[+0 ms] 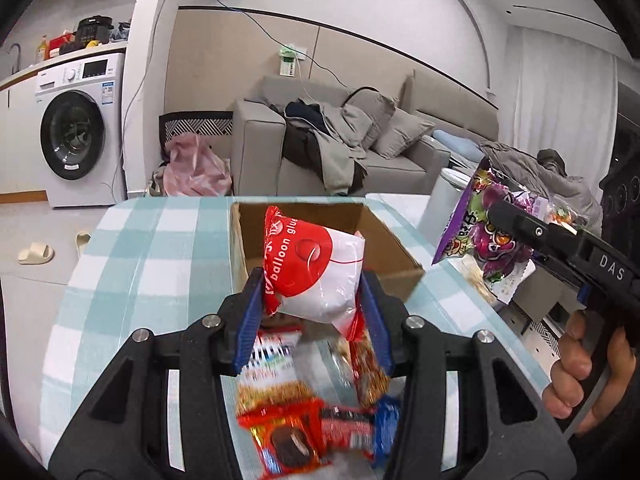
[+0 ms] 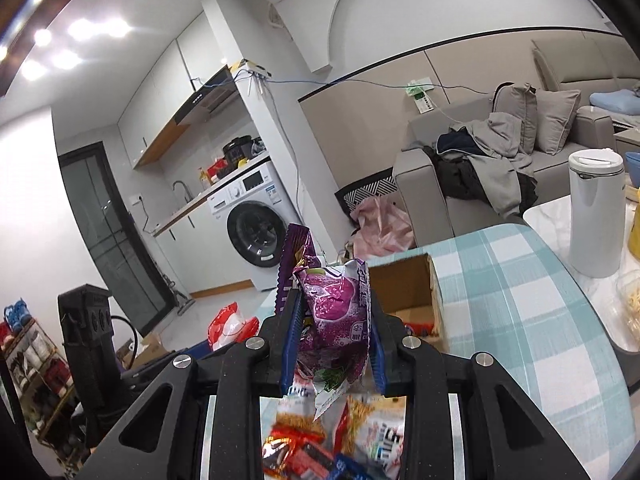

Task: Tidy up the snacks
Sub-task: 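Carry both held bags over the open cardboard box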

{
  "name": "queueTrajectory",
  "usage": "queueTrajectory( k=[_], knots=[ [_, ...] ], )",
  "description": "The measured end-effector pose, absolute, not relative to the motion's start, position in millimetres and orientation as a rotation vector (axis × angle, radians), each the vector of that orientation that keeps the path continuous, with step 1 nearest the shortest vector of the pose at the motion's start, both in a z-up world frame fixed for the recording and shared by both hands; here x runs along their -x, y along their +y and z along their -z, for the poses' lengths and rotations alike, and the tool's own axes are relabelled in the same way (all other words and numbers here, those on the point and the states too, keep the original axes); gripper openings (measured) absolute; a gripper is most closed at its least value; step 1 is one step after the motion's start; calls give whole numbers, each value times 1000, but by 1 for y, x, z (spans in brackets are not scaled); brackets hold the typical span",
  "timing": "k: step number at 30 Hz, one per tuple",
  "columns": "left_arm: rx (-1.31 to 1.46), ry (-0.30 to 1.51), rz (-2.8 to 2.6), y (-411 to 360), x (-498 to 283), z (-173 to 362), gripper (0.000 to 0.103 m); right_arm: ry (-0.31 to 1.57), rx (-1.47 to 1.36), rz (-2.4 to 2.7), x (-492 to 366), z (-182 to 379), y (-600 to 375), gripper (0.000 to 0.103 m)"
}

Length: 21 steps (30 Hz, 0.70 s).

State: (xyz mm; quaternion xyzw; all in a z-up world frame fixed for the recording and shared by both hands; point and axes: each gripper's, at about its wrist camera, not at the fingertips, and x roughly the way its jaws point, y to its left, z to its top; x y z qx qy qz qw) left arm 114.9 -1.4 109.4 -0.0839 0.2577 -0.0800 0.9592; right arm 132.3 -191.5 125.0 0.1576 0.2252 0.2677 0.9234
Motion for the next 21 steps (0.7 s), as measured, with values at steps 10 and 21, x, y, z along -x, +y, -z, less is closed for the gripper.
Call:
queueTrajectory(
  k=[10,21],
  knots=[
    [172,573,130,-2,-179,-97,44,530,-376,-493,-183,-103,-182,30],
    [126,633,110,-13,-222,-60,44,591,-432,-463,-217,-67,-181,30]
  ],
)
